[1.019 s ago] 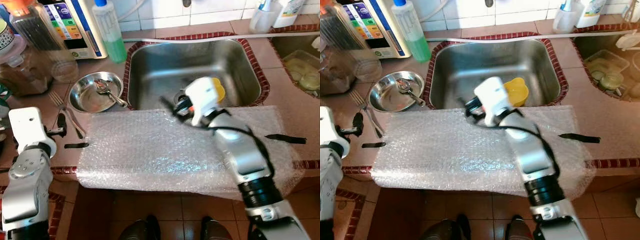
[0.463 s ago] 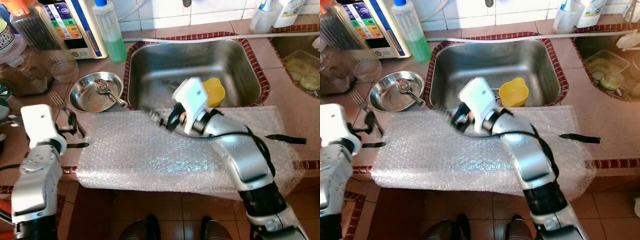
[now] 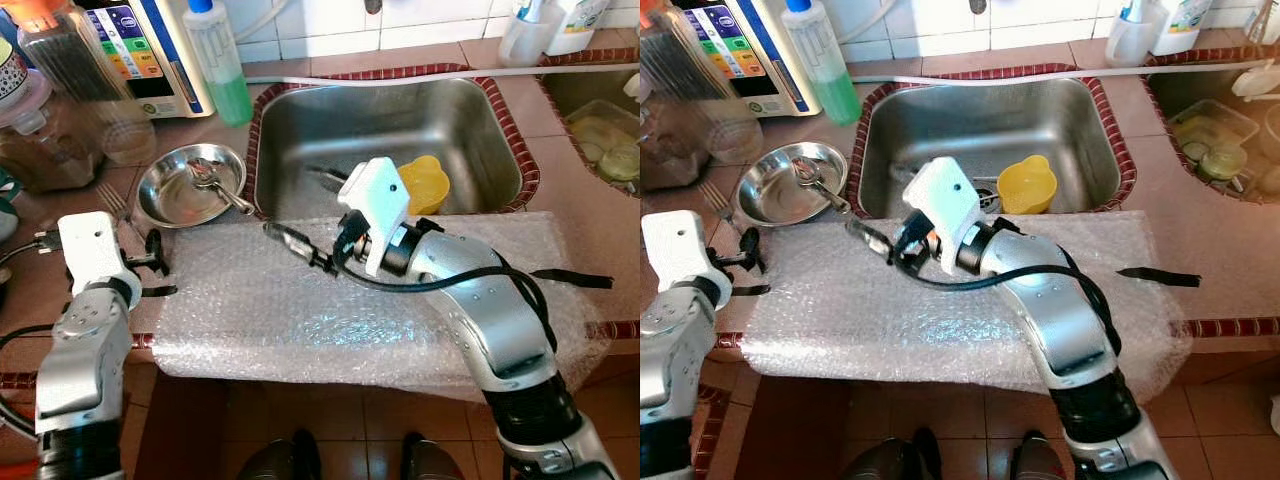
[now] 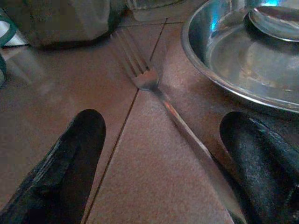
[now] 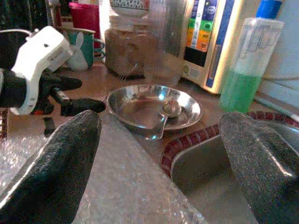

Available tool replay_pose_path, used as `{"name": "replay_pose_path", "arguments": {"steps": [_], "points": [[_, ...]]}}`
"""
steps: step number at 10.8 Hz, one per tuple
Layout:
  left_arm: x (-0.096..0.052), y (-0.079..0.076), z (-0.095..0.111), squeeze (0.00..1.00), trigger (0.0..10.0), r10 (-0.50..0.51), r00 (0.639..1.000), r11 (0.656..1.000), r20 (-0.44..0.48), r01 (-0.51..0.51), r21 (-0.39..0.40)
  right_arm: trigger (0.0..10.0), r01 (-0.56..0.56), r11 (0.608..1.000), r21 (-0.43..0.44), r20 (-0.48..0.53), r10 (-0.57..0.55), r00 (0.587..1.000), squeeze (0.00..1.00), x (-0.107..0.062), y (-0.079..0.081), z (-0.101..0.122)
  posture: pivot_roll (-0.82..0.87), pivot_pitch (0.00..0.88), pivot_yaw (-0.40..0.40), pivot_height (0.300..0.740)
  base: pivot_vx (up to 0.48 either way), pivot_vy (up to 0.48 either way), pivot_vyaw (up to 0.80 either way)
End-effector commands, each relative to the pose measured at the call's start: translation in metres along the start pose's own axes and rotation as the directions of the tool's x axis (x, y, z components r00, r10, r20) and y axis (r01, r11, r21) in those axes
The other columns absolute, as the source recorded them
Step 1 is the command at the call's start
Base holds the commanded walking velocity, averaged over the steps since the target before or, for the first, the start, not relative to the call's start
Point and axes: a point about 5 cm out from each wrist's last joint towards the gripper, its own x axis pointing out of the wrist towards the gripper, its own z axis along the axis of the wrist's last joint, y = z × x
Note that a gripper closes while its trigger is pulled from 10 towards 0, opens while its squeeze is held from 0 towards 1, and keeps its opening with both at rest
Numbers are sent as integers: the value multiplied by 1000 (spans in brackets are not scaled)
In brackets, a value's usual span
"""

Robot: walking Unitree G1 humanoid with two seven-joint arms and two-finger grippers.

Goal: Kitchen organization

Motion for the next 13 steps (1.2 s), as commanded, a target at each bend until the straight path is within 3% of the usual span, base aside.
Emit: {"name": "replay_pose_path", "arguments": {"steps": [1, 4, 5, 7, 8, 9, 12, 13], "points": [[3, 2, -2, 0, 10000, 8, 1000, 1000, -2, -8, 3, 10000, -36, 999, -9, 16, 36, 999, 0, 2, 8, 5, -143, 219, 156, 740, 0, 0, 0], [10, -5, -5, 0, 10000, 9, 1000, 1000, -8, -9, -13, 10000, -30, 999, -35, 6, 30, 1000, 0, 0, 6, 8, -160, 213, 153, 740, 0, 0, 0], [12, -2, -7, 0, 9490, 27, 1000, 1000, -12, -27, -7, 10000, -28, 999, -36, 3, 28, 1000, 0, 0, 5, 8, -160, 213, 153, 740, 0, 0, 0], [15, 1, -6, 0, 0, 45, 999, 999, -2, -45, -6, 10000, -32, 999, -44, 0, 32, 999, 0, 0, 6, 9, -159, 211, 150, 740, 0, 0, 0], [16, 3, -6, 0, 4353, 57, 998, 998, -7, -57, 7, 10000, -35, 998, -47, -1, 35, 999, 0, 0, 6, 9, -158, 210, 150, 740, 0, 0, 0], [16, 7, -8, 0, 10000, 74, 997, 997, -18, -73, 25, 10000, -36, 998, -49, -2, 36, 999, 0, 0, 6, 9, -158, 210, 150, 740, 0, 0, 0], [14, 17, -17, 0, 10000, 113, 991, 993, -72, -111, 28, 10000, -46, 997, -55, 0, 46, 999, 0, 1, 7, 9, -154, 207, 152, 740, 0, 0, 0], [14, 21, -26, 0, 10000, 120, 984, 992, -133, -124, -22, 10000, -57, 998, -35, 12, 57, 998, 0, 1, 8, 11, -152, 206, 152, 740, 0, 0, 0]]}}
